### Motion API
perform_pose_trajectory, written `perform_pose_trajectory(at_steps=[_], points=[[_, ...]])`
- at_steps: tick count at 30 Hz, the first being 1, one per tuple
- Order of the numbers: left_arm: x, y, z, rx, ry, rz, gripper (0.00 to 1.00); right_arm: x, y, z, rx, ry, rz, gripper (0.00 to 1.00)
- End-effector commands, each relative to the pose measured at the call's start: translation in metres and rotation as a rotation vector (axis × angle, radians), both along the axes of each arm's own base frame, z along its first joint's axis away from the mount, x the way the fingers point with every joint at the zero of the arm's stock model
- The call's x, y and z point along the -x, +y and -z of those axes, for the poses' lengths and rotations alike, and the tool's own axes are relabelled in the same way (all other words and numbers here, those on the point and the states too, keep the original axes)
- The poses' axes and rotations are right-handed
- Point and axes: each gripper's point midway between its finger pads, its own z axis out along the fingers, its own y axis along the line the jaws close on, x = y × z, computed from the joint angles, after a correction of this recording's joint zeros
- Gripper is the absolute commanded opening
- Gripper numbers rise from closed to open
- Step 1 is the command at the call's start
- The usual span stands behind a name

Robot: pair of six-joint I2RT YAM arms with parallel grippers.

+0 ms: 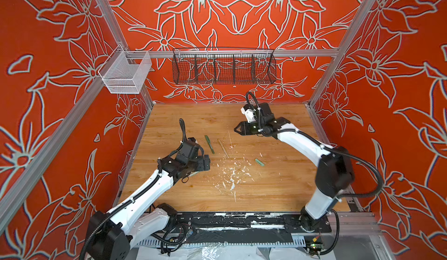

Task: Insert the pens into the pen caps
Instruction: 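Lay the capped pen beside the green marker and open the right gripper, then move the open right gripper over the mint-green cap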

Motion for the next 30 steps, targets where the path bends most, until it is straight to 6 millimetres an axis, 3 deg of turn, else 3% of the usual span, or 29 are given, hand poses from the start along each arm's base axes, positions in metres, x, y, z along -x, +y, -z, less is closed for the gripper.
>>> perform_pose_trajectory(at_steps=[1,6,10,13,16,21,25,30], points=[[0.004,-0.007,0.019,0.033,0.081,0.004,0.97,0.028,-0.013,0.017,-0.038,0.041,0.035,0.45],[-0.004,0.0,0.043,-0.044,0.146,-0.006,0.97,0.072,-0.039,0.014,-0.058,0.033,0.064,0.45],[-0.02,0.012,0.051,-0.123,0.116,-0.036,0.97,0.092,-0.058,0.009,-0.046,-0.006,0.094,0.47],[-0.029,0.004,0.058,-0.092,0.135,-0.005,0.97,0.105,-0.068,0.009,-0.019,-0.001,0.094,0.48],[-0.029,-0.005,0.067,-0.059,0.189,0.029,0.97,0.112,-0.079,0.015,0.021,0.002,0.119,0.51],[-0.016,-0.017,0.072,-0.005,0.274,0.069,0.97,0.12,-0.115,0.048,0.318,0.115,0.149,0.51],[-0.007,-0.016,0.073,0.011,0.289,0.065,0.97,0.118,-0.109,0.07,0.372,0.182,0.086,0.51],[-0.003,-0.019,0.043,0.094,0.174,0.049,0.97,0.106,-0.101,0.086,0.369,0.246,0.117,0.51]])
